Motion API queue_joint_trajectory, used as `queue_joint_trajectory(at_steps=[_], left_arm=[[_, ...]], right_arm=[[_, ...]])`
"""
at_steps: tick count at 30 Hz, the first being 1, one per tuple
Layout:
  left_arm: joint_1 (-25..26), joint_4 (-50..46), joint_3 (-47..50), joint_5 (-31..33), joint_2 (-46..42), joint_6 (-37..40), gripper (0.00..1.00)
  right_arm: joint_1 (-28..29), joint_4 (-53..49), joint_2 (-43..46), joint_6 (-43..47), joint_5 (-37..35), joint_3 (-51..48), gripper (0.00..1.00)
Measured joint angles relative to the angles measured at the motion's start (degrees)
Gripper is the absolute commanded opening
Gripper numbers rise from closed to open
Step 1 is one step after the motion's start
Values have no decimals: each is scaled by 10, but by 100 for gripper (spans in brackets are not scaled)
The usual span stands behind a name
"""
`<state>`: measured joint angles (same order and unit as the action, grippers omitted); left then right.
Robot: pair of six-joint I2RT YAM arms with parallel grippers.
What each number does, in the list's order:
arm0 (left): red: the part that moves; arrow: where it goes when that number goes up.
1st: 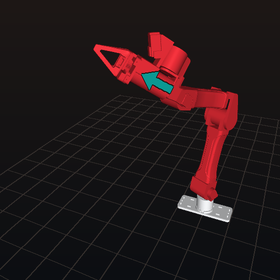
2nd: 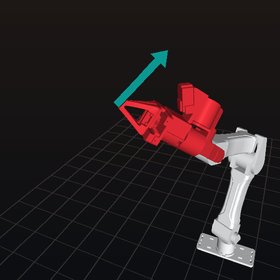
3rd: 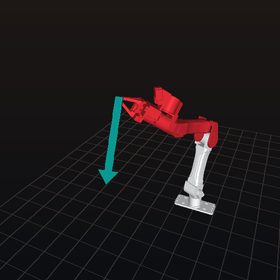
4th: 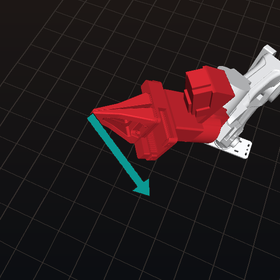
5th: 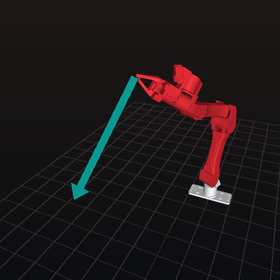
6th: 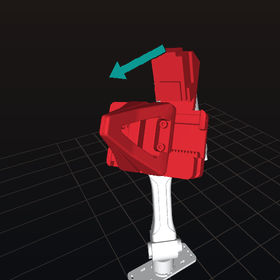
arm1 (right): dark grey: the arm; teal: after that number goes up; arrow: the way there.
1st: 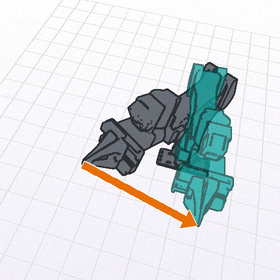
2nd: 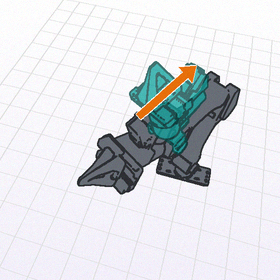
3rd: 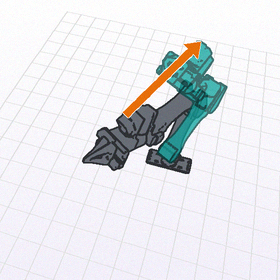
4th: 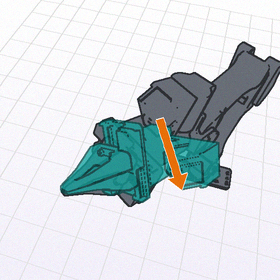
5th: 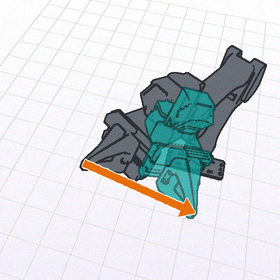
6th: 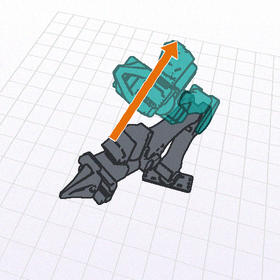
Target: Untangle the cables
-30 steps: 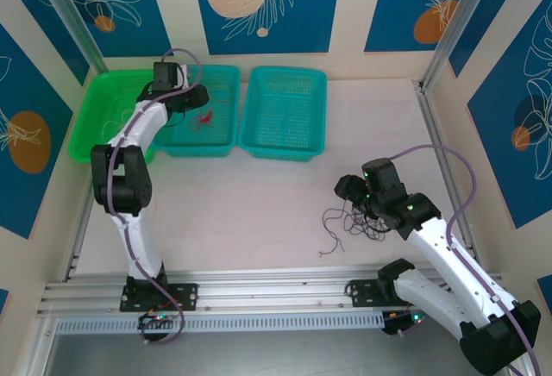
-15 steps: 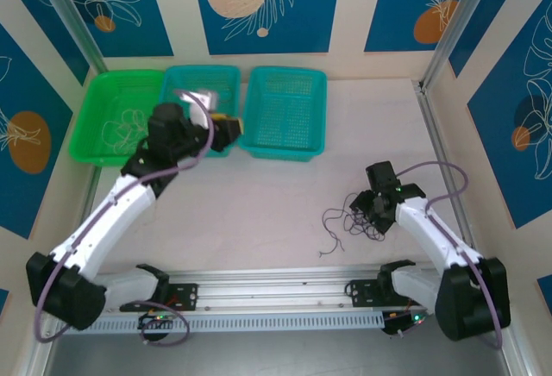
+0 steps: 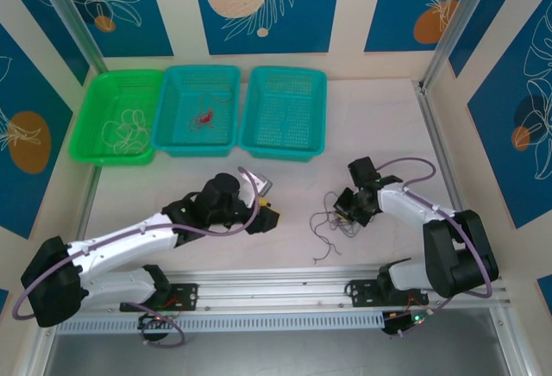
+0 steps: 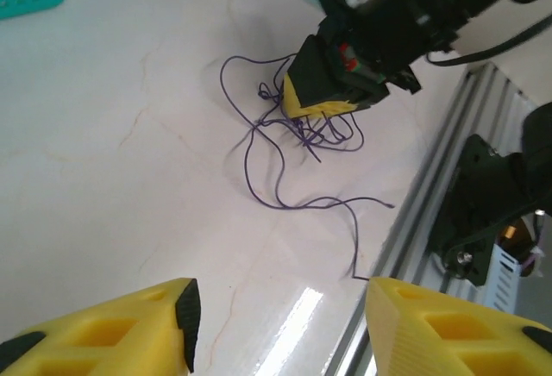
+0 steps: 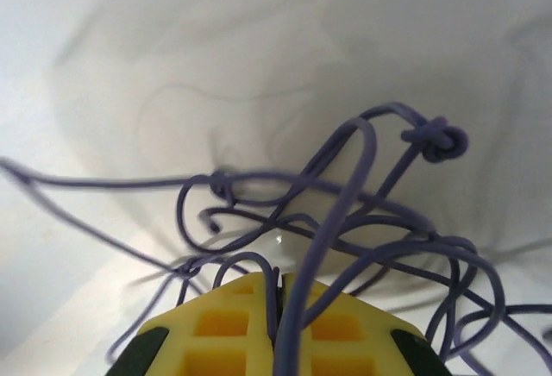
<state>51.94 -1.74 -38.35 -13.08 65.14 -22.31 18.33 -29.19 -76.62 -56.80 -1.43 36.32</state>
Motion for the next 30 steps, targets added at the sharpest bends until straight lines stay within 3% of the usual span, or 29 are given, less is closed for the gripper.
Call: queue_joint_trajectory(at_steps=[9,14,20,27,30], left_arm=[[0,27,29,49,85,-95,63],[0,24,21,43,146,-109,58],[6,67,0,-20,225,-148,56],[26,99,-36,-48,293,-173,52],[30,112,-47,-55,306,-179,42]], right_arm=[[132,78,-62,-116,13,76,4],[136,70,-66,-110,12,96,20],[134,31,-52,-80,-14,117,21],[122,10,-21,-76,-29,115,24],[118,9,-18,-75,-31,108,25]])
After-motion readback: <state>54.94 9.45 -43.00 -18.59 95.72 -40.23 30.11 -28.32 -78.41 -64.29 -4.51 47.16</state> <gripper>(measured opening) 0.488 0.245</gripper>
